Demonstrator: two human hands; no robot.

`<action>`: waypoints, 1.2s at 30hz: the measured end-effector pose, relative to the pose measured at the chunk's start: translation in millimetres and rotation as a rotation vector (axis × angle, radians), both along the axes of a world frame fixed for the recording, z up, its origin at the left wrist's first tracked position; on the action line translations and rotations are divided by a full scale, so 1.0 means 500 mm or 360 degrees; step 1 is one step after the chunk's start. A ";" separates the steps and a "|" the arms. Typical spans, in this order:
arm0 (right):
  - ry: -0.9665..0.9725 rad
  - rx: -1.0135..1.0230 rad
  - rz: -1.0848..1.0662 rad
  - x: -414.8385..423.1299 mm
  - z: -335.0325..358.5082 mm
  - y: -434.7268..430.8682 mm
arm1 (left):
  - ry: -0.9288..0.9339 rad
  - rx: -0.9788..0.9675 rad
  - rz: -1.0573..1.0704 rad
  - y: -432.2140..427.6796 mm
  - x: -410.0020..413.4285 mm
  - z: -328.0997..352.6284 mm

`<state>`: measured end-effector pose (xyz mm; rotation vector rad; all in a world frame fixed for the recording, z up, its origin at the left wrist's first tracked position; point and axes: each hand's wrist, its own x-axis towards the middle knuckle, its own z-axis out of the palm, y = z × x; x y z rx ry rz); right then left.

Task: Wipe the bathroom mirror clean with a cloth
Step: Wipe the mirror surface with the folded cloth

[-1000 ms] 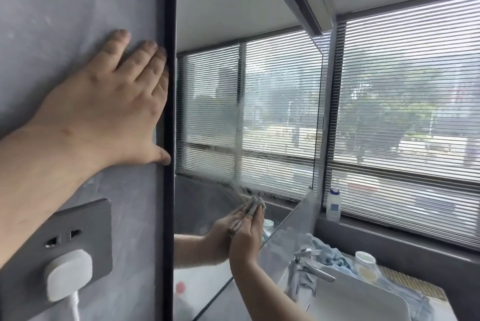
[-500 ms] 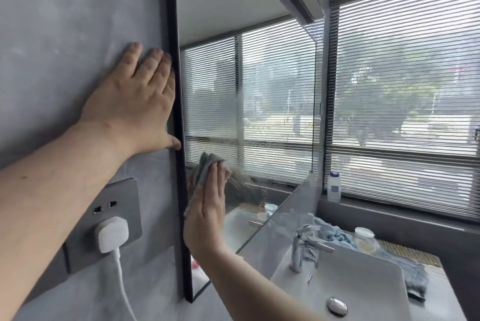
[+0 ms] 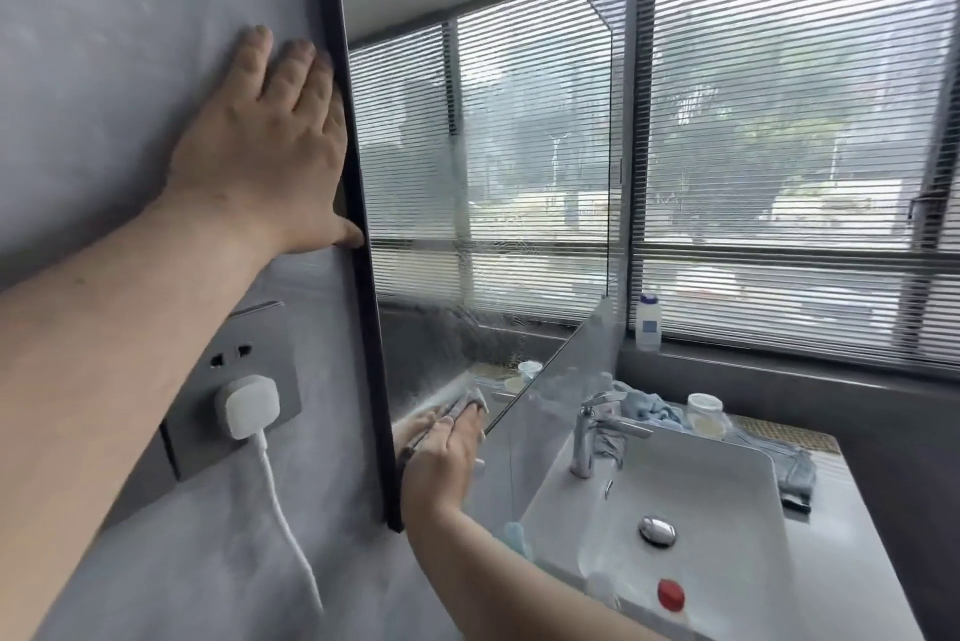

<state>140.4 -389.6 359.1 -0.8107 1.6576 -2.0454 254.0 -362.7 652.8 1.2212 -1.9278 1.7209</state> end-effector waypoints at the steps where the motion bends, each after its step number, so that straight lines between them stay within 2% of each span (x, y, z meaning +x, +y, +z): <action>1: 0.0037 -0.0066 0.0005 0.009 0.029 0.001 | -0.0004 0.0006 -0.0001 0.001 0.000 -0.001; 5: 0.0381 -0.0306 0.0040 0.043 0.117 0.007 | -0.0028 0.0041 0.0025 0.006 0.000 -0.007; 9: 0.0493 -0.0284 0.0023 0.036 0.079 0.007 | -0.0009 0.0061 0.0035 0.007 0.002 -0.011; 12: 0.0336 -0.0193 -0.0025 0.031 0.019 -0.004 | 0.0005 0.0053 0.0028 0.007 0.001 -0.014; 17: -0.0036 0.0159 -0.0014 -0.032 -0.058 -0.036 | 0.0039 0.0064 -0.0009 0.003 -0.003 -0.016; 24: -0.0167 0.0127 -0.0122 -0.120 -0.055 -0.090 | 0.0043 0.0043 -0.0013 -0.010 -0.005 -0.020; 28: -0.0361 0.0005 -0.0217 -0.169 0.008 -0.119 | 0.0056 0.0010 -0.0087 -0.014 -0.005 -0.020; 31: -0.0182 -0.0217 -0.0188 -0.183 0.084 -0.132 | 0.0069 -0.0006 -0.0097 -0.018 -0.003 -0.020; 36: 0.0403 -0.0588 -0.0068 -0.158 0.229 -0.113 | 0.0147 0.0018 -0.0198 -0.023 -0.002 -0.021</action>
